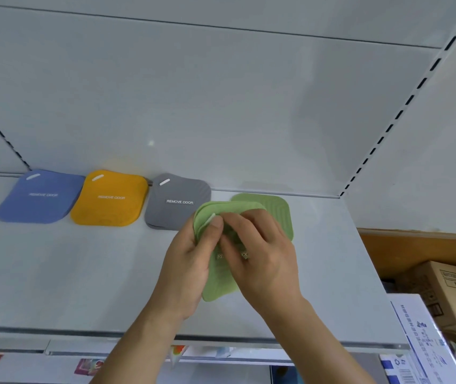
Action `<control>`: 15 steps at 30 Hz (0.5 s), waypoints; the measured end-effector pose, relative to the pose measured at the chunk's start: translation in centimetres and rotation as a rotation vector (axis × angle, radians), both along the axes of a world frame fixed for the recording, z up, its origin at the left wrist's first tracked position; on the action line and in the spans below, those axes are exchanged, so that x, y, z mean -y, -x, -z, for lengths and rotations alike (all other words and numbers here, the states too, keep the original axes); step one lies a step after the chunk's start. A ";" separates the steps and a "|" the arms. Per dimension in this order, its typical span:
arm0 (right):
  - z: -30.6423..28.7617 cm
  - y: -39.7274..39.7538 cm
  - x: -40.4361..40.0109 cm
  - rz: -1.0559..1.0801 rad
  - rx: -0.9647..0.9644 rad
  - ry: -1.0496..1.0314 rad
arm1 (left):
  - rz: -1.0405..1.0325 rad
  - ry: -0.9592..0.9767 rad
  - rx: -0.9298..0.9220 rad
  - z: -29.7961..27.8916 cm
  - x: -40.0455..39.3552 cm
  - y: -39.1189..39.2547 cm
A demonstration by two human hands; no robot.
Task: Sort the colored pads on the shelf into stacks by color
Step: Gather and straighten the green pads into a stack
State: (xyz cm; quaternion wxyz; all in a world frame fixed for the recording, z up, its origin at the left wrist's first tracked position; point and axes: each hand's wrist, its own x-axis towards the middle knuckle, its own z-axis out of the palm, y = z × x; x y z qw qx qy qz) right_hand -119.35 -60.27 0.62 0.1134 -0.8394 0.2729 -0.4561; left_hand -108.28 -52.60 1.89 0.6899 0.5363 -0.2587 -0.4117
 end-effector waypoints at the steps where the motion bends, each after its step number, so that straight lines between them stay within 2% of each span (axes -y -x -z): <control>1: 0.0 -0.1 0.1 -0.007 0.006 0.008 | -0.002 -0.006 -0.018 0.0 0.0 -0.1; 5: -0.2 -0.4 0.8 -0.055 0.034 0.052 | -0.043 -0.047 -0.182 0.0 -0.2 -0.5; 8: -0.9 -0.4 1.6 -0.085 0.033 0.063 | -0.009 -0.055 -0.206 0.2 -0.4 -0.8; 12: -1.0 -0.8 2.0 -0.095 0.043 0.042 | 0.038 -0.040 -0.142 -0.3 -0.6 -1.1; 15: -0.9 -1.1 2.0 -0.112 0.055 0.024 | 0.072 -0.018 0.011 -0.1 -0.5 -1.4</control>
